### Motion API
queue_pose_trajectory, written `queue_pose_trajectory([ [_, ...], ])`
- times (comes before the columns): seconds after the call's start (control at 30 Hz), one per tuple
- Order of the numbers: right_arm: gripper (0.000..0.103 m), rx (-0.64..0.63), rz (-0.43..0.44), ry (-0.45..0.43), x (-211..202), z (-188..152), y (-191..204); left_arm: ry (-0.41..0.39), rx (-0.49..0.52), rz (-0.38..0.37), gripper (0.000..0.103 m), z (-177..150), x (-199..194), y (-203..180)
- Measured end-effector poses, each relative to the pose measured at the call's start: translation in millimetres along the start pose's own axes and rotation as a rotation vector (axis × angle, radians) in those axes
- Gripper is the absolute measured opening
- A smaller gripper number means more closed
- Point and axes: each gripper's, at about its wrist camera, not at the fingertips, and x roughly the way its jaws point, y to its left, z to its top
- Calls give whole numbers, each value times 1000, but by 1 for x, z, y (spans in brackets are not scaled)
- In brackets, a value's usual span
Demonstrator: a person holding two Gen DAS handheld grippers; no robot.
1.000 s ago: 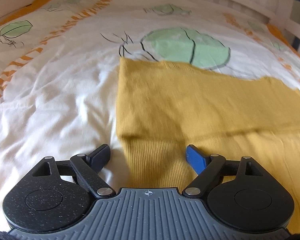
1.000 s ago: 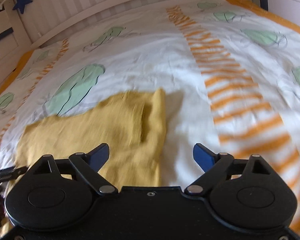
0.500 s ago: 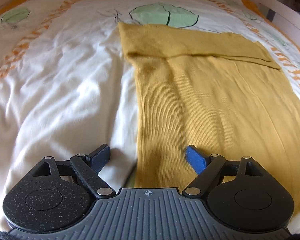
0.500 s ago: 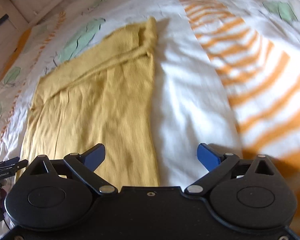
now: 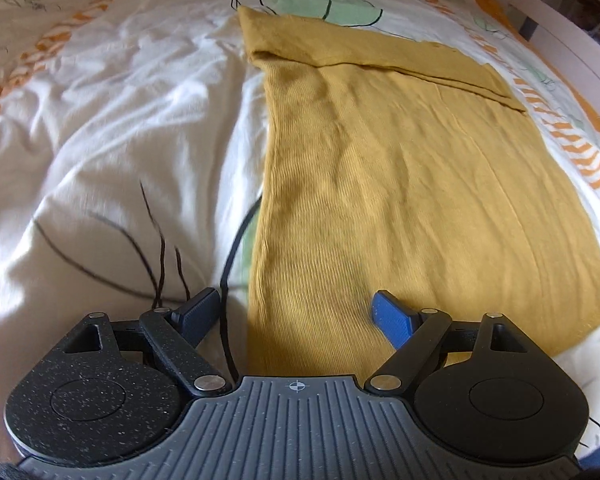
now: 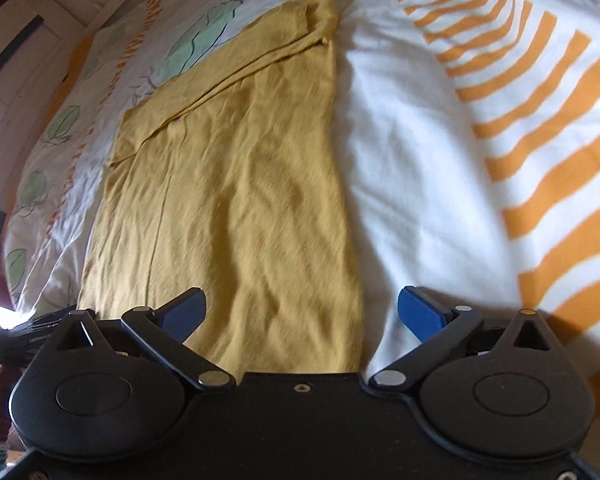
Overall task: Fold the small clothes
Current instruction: 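Move both tools to the sweater's hem, then close the left tool on the hem while the right tool grips the hem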
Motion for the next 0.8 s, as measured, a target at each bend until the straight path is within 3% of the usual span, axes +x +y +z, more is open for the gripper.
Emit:
queue_pose_trajectory([
  [0.2, 102, -29, 32, 53, 0, -7, 5, 38, -1, -48, 83, -11, -10, 3],
  [0.37, 103, -64, 37, 82, 7, -12, 7, 43, 26, -45, 83, -15, -7, 0],
  [0.6, 103, -45, 72, 122, 20, -9, 4, 67, 70, -63, 101, -14, 4, -8],
  [0.73, 103, -58, 87, 140, 22, -8, 4, 64, 98, -47, 99, -16, 4, -13],
  [0.8, 103, -73, 90, 154, 22, -9, 6, 52, 97, -39, 86, -16, 0, -12],
])
